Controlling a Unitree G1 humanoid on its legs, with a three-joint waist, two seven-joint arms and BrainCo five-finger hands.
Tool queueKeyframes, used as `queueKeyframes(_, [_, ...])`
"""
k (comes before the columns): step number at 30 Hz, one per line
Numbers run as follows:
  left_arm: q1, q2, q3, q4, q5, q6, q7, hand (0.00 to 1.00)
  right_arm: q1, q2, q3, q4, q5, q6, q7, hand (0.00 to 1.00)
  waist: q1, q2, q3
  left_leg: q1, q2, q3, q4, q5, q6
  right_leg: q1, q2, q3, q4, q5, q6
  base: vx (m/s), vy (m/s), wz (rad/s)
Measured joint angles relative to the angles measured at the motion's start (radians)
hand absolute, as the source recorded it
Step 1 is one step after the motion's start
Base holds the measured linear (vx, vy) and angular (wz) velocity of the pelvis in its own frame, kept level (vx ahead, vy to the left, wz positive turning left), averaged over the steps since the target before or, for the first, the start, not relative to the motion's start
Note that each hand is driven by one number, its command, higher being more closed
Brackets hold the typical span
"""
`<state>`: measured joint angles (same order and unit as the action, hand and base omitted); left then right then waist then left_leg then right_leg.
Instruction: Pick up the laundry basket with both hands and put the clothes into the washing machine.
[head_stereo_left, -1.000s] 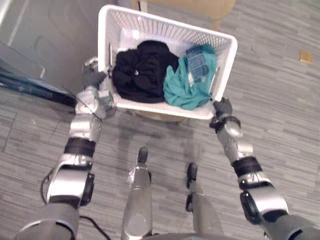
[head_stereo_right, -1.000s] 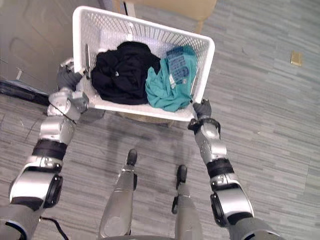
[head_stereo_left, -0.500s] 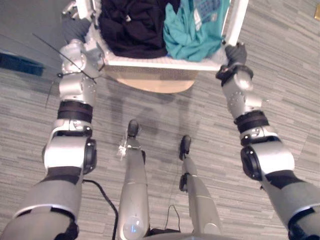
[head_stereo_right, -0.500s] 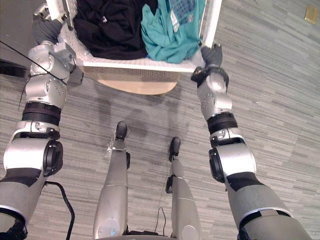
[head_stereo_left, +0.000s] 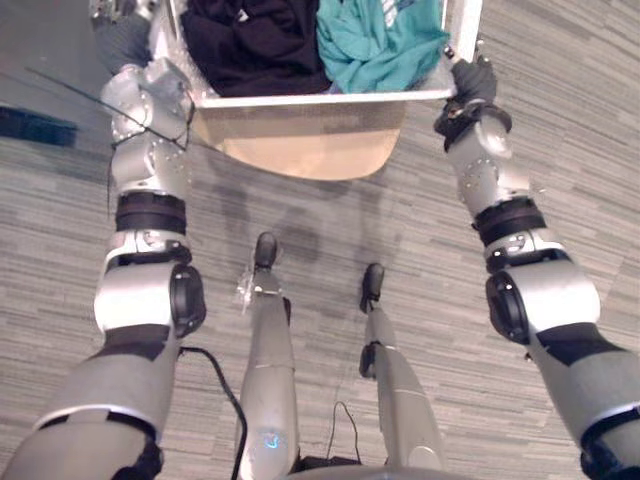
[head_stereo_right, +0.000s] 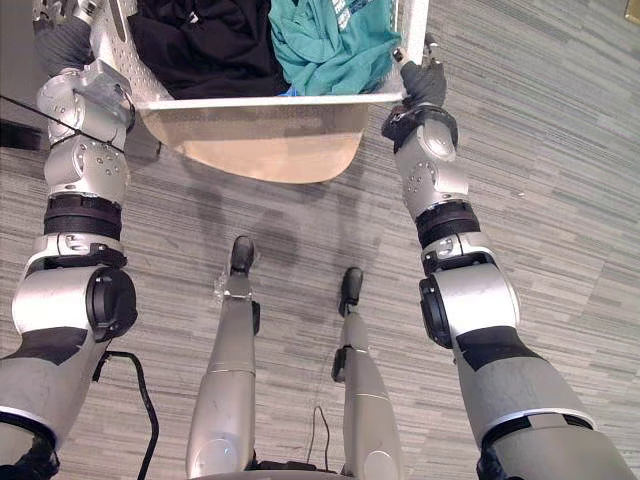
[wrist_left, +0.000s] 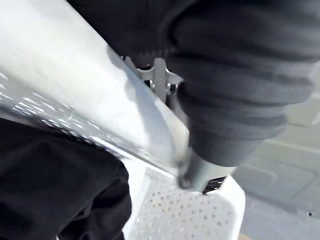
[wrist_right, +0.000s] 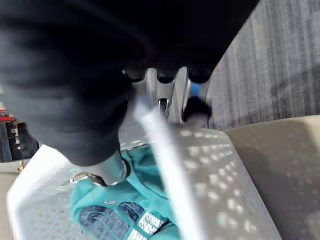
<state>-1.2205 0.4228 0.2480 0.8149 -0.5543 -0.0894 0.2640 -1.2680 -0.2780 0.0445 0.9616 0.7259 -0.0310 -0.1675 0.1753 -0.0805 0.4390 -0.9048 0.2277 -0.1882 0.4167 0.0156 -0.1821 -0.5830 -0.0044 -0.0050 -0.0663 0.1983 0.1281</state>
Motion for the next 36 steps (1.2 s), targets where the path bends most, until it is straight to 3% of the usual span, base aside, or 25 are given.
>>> queueKeyframes(8, [0.002,-0.009,0.010,0.004,-0.032,0.029,-0.003,0.00,-0.008,0.005,0.002,0.001,0.013,0.084,0.063,0.00,0.003,0.022,0.034,0.110,-0.002,0.002,-0.078,0.025,-0.018,0.058,-0.009,-0.007,0.031,-0.031,0.002,0.02,-0.031,0.06])
queueKeyframes(14, [0.024,0.019,0.022,-0.001,-0.034,0.034,-0.026,0.00,0.059,-0.029,-0.043,-0.007,0.021,0.097,0.082,0.00,0.000,0.026,0.035,0.225,-0.021,0.004,-0.129,0.040,-0.024,0.107,-0.033,-0.018,0.125,-0.106,0.000,0.02,-0.014,0.13])
queueKeyframes(17, [0.056,0.039,0.022,-0.010,-0.034,0.033,-0.027,0.00,0.100,-0.084,-0.073,-0.055,0.022,0.096,0.084,0.00,-0.001,0.033,0.037,0.264,-0.037,0.010,-0.133,0.040,-0.024,0.127,-0.052,-0.019,0.164,-0.133,0.007,0.01,0.019,0.10])
queueKeyframes(20, [0.157,0.053,0.020,-0.074,-0.034,0.028,-0.035,0.00,0.185,-0.120,-0.121,-0.142,0.021,0.090,0.085,0.00,-0.006,0.036,0.036,0.312,-0.054,0.026,-0.140,0.040,-0.024,0.160,-0.073,-0.016,0.189,-0.156,0.017,0.01,0.028,0.10])
queueKeyframes(24, [0.435,0.049,0.016,-0.286,-0.037,-0.022,-0.047,0.00,0.424,-0.139,-0.197,-0.287,0.020,0.075,0.110,0.00,-0.018,0.062,0.021,0.406,-0.076,0.042,-0.177,0.039,-0.023,0.220,-0.104,-0.026,0.241,-0.209,0.026,0.04,-0.001,0.17])
queueKeyframes(26, [0.550,0.024,0.016,-0.325,-0.041,-0.045,-0.051,0.00,0.541,-0.139,-0.234,-0.321,0.020,0.071,0.123,0.00,-0.014,0.085,0.002,0.446,-0.077,0.047,-0.204,0.039,-0.023,0.250,-0.108,-0.033,0.247,-0.221,0.022,0.04,-0.022,0.14])
queueKeyframes(28, [0.703,-0.055,0.015,-0.357,-0.040,-0.051,-0.071,0.00,0.695,-0.124,-0.277,-0.325,0.013,0.062,0.130,0.00,-0.011,0.118,-0.066,0.479,-0.079,0.047,-0.244,0.046,-0.013,0.266,-0.114,-0.049,0.260,-0.243,0.020,0.07,-0.035,0.18])
queueKeyframes(30, [0.822,-0.129,0.007,-0.393,-0.040,-0.051,-0.089,0.00,0.813,-0.081,-0.319,-0.365,-0.001,0.059,0.130,0.00,-0.009,0.133,-0.096,0.535,-0.082,0.049,-0.271,0.046,-0.013,0.303,-0.120,-0.051,0.275,-0.267,0.016,0.10,-0.033,0.09])
queueKeyframes(36, [1.211,-0.329,-0.022,-0.558,-0.040,-0.051,-0.136,0.00,1.185,0.075,-0.373,-0.592,-0.121,0.036,0.151,0.00,-0.023,0.130,-0.265,0.671,-0.088,0.050,-0.313,0.034,0.006,0.398,-0.132,-0.069,0.317,-0.352,0.004,0.13,-0.054,0.08])
